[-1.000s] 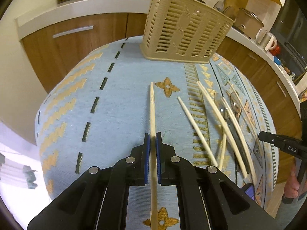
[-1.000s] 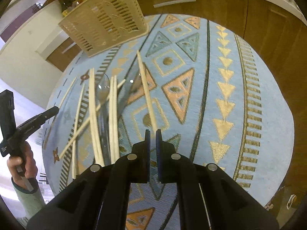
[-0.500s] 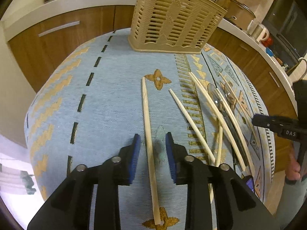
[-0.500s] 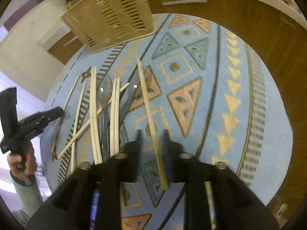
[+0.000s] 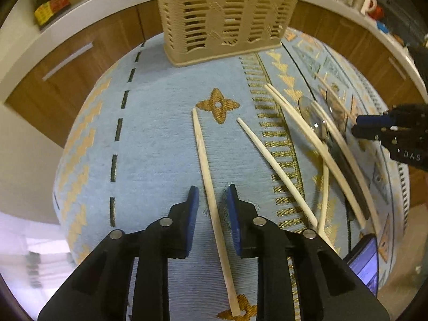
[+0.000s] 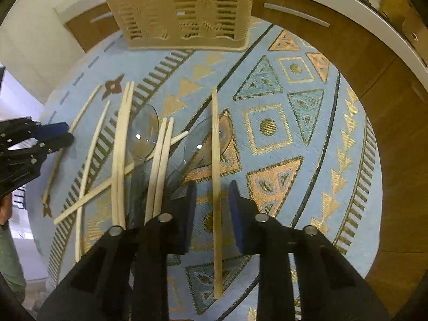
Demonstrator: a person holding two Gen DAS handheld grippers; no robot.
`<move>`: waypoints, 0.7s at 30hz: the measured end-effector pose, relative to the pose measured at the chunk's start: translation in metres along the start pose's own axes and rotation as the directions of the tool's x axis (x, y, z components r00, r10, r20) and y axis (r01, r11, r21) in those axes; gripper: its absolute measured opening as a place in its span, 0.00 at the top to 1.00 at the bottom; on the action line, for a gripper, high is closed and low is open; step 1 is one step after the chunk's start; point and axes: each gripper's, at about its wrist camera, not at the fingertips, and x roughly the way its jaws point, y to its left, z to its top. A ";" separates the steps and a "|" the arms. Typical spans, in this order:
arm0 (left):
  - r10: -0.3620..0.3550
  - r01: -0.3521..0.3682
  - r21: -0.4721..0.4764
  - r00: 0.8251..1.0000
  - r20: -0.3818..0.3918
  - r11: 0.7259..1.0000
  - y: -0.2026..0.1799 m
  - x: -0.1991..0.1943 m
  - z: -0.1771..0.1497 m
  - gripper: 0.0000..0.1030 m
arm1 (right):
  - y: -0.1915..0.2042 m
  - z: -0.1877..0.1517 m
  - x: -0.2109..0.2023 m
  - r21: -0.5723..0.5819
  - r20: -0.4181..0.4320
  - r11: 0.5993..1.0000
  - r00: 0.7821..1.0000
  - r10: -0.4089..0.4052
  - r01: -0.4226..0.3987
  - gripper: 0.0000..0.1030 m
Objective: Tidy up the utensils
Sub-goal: 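Lift the chopstick with the left tool and drop it into the holder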
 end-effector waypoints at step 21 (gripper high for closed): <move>-0.132 0.161 -0.046 0.915 0.380 0.986 -0.001 -0.091 0.005 0.96 | 0.016 -0.004 -0.081 -0.025 0.246 0.993 0.962 0.115 -0.112 0.96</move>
